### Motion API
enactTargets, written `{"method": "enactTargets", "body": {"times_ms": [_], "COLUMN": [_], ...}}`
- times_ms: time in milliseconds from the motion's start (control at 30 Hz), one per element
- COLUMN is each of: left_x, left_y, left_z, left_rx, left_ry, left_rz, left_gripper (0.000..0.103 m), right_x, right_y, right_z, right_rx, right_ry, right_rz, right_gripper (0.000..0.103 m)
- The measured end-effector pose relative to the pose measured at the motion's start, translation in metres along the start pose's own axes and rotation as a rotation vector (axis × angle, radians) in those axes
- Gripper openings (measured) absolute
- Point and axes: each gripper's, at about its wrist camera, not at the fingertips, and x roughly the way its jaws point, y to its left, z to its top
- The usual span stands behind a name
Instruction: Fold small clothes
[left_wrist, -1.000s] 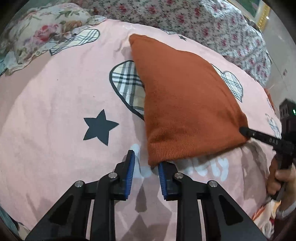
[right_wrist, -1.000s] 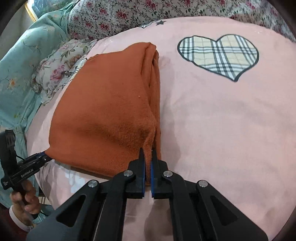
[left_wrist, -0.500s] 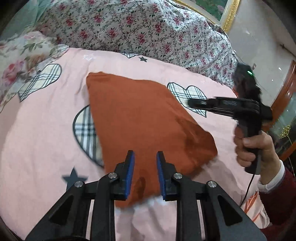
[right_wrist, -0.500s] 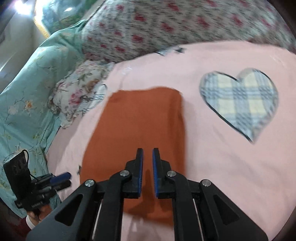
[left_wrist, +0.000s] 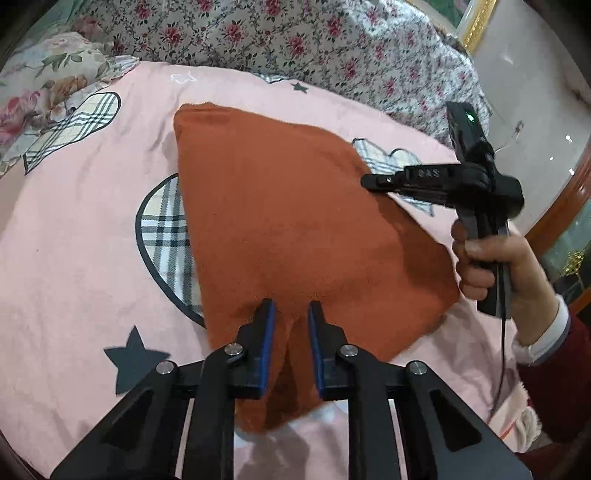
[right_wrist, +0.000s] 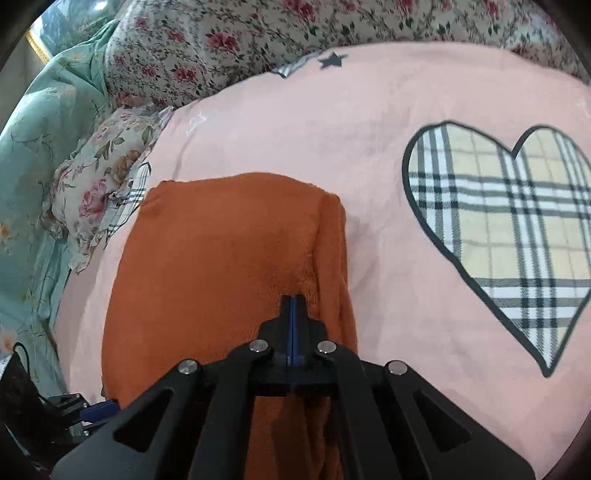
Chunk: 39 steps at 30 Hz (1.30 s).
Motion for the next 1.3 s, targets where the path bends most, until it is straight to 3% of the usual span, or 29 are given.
{"method": "enactTargets", "body": {"times_ms": [100,233,333,400,500,833,933,1033,1100,1167,1233,1300], "left_x": [-0.010,-0.006,0.002,0.002,0.003,-0.007,-0.017,-0.030,-0.039,-0.045,-0.050,-0.054], "left_y": [-0.008,-0.012,-0.011,-0.014,-0.015,-0.022,-0.024,-0.026,-0.023,-0.023,-0.024,-0.024], "left_z": [-0.011,-0.031,-0.036,-0.035,-0.036,-0.046,-0.049,-0.050,-0.051,-0.052,-0.055,-0.057], "left_rx": [0.016,0.025,0.014,0.018,0.021,0.003,0.006,0.017,0.015,0.010,0.005,0.005], "left_ry": [-0.004,0.027,0.049,0.051,0.054,0.069,0.069,0.053,0.042,0.040,0.042,0.041], "left_rz": [-0.007,0.021,0.040,0.057,0.072,0.134,0.154,0.215,0.237,0.242,0.263,0.288], "left_gripper": [0.022,0.023,0.023,0.023,0.023,0.027,0.036,0.060,0.063,0.066,0.074,0.075], "right_x": [-0.031,-0.060,-0.049,-0.046,-0.051,-0.065,-0.074,-0.086,-0.094,-0.102,-0.112,-0.118], "right_y": [0.007,0.012,0.002,-0.010,-0.018,-0.010,-0.008,-0.004,-0.003,-0.003,-0.001,0.006], "right_z": [-0.019,-0.070,-0.107,-0.119,-0.120,-0.128,-0.131,-0.133,-0.135,-0.137,-0.141,-0.144], "right_rx": [-0.023,-0.068,-0.086,-0.063,-0.014,-0.036,-0.031,-0.040,-0.046,-0.039,-0.042,-0.058], "right_ry": [-0.024,-0.005,0.070,0.055,0.027,0.015,0.010,-0.002,-0.007,-0.013,-0.029,-0.041], "right_rz": [0.056,0.089,0.004,-0.009,-0.004,-0.081,-0.104,-0.144,-0.173,-0.166,-0.154,-0.154], "right_gripper": [0.004,0.004,0.004,0.001,0.000,0.000,0.002,0.004,0.007,0.015,0.033,0.040]}}
